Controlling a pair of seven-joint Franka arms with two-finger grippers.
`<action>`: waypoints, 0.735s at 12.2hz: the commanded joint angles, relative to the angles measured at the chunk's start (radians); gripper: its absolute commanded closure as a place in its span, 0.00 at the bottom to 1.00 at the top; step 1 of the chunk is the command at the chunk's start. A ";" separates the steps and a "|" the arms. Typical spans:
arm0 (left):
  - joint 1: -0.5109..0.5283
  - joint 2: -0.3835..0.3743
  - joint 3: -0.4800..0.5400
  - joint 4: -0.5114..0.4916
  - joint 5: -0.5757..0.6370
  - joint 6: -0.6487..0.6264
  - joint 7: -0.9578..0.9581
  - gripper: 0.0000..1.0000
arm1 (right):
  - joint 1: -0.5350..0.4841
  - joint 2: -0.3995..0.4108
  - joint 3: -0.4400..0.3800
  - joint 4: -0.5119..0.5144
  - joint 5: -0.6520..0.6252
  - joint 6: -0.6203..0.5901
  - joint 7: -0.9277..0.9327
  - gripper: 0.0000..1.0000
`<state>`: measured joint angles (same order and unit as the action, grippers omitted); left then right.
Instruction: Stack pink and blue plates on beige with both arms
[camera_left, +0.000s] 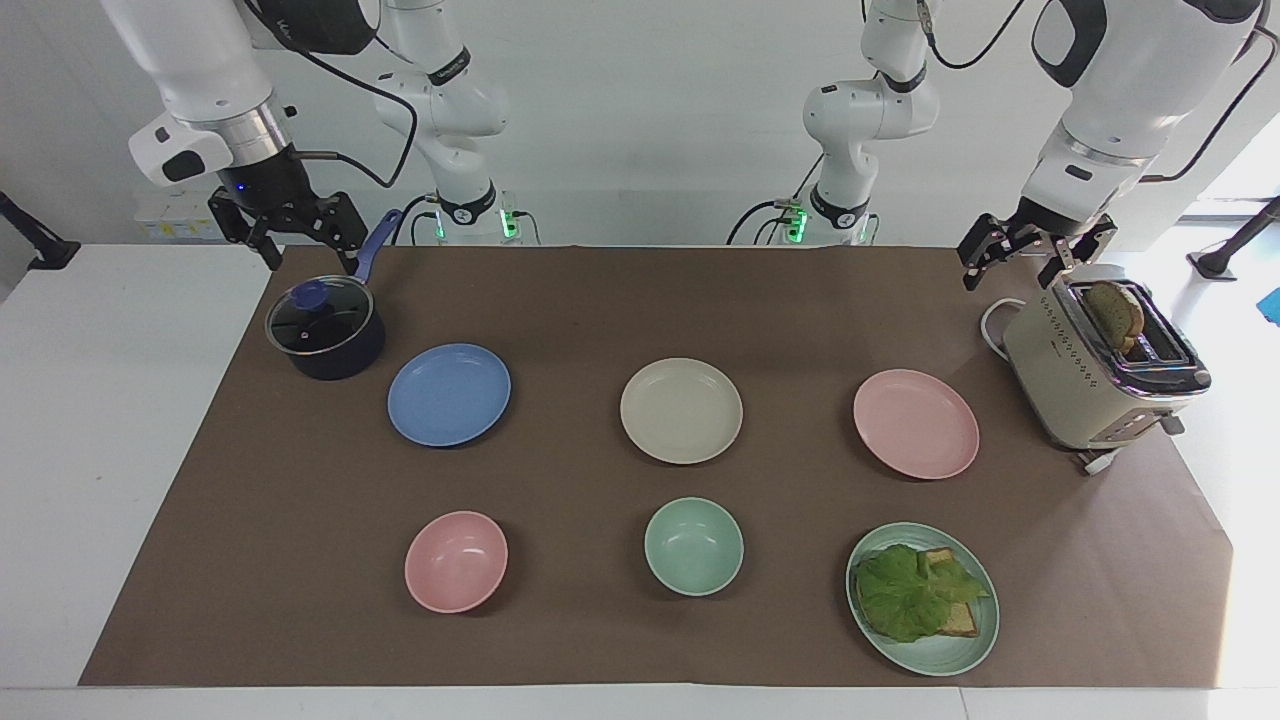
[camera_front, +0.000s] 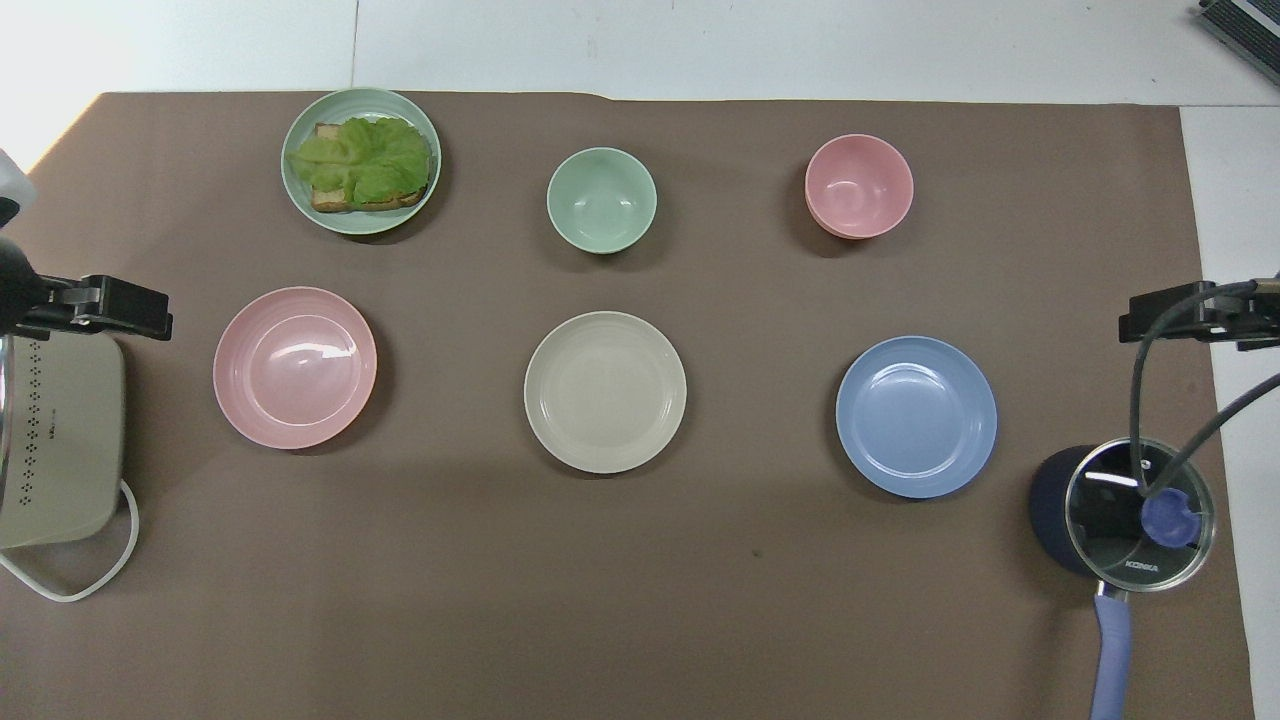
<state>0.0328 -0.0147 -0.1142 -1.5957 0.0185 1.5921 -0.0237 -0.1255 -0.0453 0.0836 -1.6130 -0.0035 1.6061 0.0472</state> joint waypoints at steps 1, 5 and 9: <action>-0.001 -0.007 0.002 -0.004 0.017 -0.017 0.002 0.00 | -0.009 -0.013 0.004 -0.004 0.011 -0.018 0.008 0.00; 0.002 -0.007 0.004 -0.015 0.015 -0.009 0.005 0.00 | -0.011 -0.013 0.004 -0.004 0.011 -0.018 0.003 0.00; 0.025 -0.002 0.004 -0.244 0.015 0.205 0.005 0.00 | -0.011 -0.013 0.004 -0.004 0.011 -0.018 0.003 0.00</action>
<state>0.0368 -0.0045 -0.1089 -1.7170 0.0187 1.6852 -0.0237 -0.1256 -0.0453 0.0835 -1.6130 -0.0035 1.6061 0.0472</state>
